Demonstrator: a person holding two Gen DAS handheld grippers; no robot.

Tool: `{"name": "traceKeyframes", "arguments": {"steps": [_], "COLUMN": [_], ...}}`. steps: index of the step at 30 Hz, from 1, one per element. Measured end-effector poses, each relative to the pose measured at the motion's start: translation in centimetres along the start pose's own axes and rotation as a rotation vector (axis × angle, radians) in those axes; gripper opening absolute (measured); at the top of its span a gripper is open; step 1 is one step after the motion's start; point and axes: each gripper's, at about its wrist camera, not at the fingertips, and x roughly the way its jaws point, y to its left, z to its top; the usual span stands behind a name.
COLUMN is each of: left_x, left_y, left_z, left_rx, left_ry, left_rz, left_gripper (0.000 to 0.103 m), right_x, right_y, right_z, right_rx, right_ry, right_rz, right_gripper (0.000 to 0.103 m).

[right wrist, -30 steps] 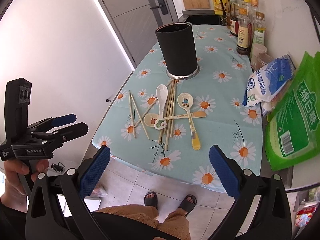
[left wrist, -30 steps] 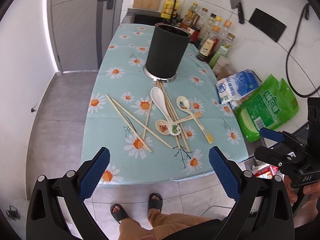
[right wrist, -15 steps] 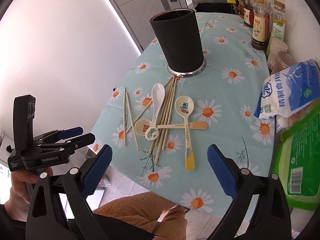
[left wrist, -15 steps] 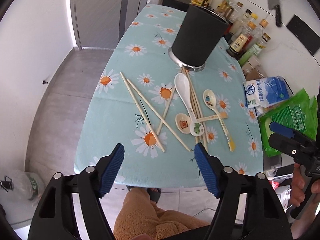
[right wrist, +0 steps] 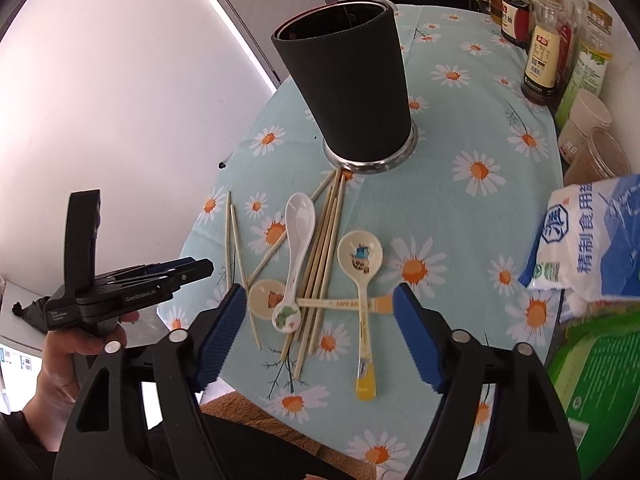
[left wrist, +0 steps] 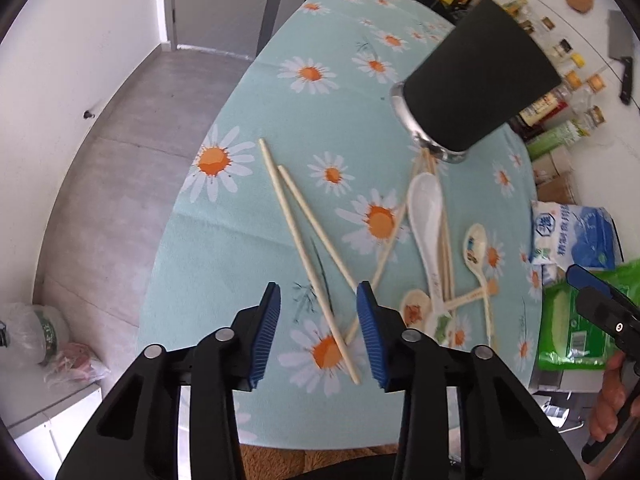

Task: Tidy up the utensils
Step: 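Lower left tool toward a wooden chopstick while right tool approaches the cartoon spoon, then close left gripper on the chopstick while right gripper closes on the cartoon spoon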

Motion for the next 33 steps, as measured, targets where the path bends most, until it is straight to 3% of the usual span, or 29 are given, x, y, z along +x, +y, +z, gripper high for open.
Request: {"name": "traceKeyframes", "arguments": {"steps": [10,19,23,30,33], "left_x": [2.5,3.5,3.9,4.4,4.7], "left_y": [0.6,0.5,0.2,-0.4,-1.0], "left_z": [2.5,3.4,3.6,4.3,4.6], "left_rx": [-0.017,-0.011,-0.028,-0.057,-0.063], "left_ry": [0.107,0.134,0.144,0.157,0.168], "left_rz": [0.015,0.040,0.080,0.145,0.191], "left_gripper": [0.025,0.022,0.012,0.010,0.009], "right_x": [4.1,5.0,5.3,6.1,6.4], "right_y": [-2.2,-3.0,-3.6,-5.2,-5.4], "right_z": [3.2,3.7,4.1,4.6,4.5], "right_rx": [0.011,-0.012,-0.017,0.017,0.007], "right_ry": [0.127,0.159,0.170,0.220,0.236], "right_rz": [-0.013,-0.077,-0.053,0.049,0.048], "right_gripper": [0.059,0.058,0.053,0.052,0.052]}}
